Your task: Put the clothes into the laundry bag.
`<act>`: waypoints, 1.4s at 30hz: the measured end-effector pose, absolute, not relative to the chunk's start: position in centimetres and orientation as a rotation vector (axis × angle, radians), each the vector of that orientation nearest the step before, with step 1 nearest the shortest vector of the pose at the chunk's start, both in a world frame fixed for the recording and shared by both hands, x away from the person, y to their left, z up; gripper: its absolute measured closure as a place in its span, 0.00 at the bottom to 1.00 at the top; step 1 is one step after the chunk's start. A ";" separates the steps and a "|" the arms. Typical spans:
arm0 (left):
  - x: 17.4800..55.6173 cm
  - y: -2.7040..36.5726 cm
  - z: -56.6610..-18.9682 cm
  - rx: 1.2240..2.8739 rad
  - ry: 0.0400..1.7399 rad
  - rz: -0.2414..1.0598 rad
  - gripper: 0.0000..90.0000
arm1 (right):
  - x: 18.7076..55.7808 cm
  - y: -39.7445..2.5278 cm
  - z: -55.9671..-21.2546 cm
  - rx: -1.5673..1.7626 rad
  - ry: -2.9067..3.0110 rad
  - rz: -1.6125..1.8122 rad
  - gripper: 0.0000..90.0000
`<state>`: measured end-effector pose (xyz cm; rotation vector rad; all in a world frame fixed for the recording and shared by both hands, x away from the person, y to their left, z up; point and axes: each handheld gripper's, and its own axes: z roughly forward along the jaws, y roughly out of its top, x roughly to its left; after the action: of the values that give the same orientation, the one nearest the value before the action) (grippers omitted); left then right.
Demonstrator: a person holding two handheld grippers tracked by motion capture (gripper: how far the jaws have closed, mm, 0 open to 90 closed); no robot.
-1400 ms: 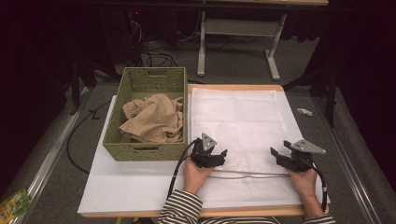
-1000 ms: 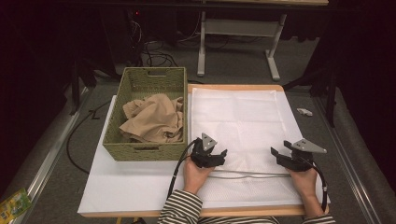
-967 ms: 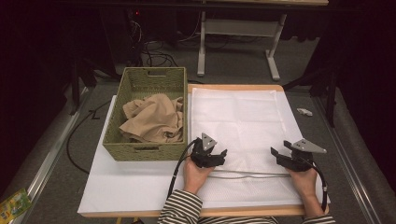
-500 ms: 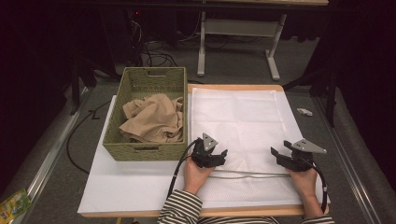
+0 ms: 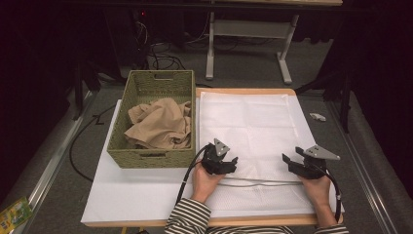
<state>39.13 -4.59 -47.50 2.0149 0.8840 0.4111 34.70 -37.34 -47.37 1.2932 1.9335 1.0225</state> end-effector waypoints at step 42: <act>36.8 -1.7 -42.6 2.087 0.819 0.474 0.22 | 34.7 -37.1 -47.4 1.276 1.947 1.011 0.38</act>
<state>36.80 -1.71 -42.63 2.0871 0.8190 0.4741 34.66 -37.10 -47.40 1.2764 1.9467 1.0112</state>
